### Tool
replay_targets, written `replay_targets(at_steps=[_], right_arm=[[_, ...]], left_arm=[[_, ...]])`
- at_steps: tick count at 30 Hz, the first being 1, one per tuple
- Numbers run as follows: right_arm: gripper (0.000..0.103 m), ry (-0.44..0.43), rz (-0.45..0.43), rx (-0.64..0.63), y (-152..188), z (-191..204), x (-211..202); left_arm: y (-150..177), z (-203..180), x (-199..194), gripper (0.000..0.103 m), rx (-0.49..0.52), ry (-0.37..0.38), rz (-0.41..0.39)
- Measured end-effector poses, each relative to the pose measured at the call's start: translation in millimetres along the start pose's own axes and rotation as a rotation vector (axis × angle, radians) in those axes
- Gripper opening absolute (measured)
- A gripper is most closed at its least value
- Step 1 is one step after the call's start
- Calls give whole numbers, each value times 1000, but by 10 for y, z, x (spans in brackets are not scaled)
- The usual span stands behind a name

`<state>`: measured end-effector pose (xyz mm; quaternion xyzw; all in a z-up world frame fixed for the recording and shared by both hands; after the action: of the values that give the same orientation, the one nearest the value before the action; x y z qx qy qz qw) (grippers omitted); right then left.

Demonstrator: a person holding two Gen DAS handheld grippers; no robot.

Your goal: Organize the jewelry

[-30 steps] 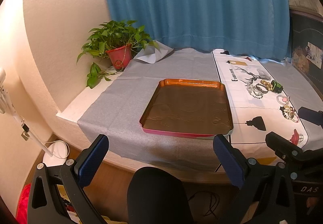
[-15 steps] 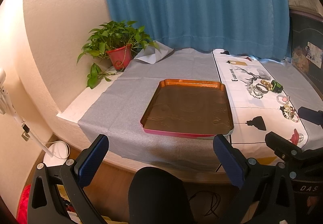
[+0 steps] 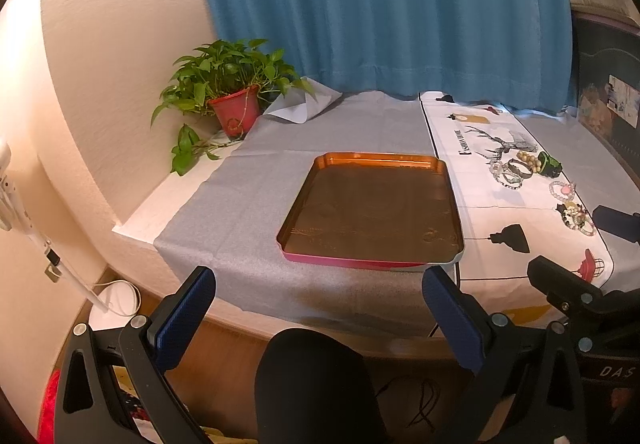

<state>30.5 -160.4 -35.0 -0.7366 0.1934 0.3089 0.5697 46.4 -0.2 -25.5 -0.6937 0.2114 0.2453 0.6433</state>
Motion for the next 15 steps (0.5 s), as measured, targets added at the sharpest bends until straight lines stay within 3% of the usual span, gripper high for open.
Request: replay_targets(at_steps=[8, 10, 13, 15], right_arm=[[103, -7, -19, 23, 30, -37, -6], [103, 14, -80, 59, 58, -139, -94], [103, 82, -242, 123, 193, -456, -367], [103, 130, -275, 143, 312, -678, -445]], left_arm=[[89, 11, 149, 103, 10, 0, 44], [131, -34, 218, 103, 14, 21, 85], [185, -142, 303, 103, 22, 48, 123], [204, -259, 374, 103, 37, 66, 144]])
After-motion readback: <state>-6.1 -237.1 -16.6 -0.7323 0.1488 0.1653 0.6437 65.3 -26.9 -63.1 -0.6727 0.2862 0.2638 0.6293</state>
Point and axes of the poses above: each gripper's, at about its wrist camera, not at the fingertips, and x roughly the way its jaws point, z to its left, y to its underside, the point moved 7 cm from there along x, roughly the way its jaws point, and after that the axes turned 14 degrees about -x, right-handed, at the moved point
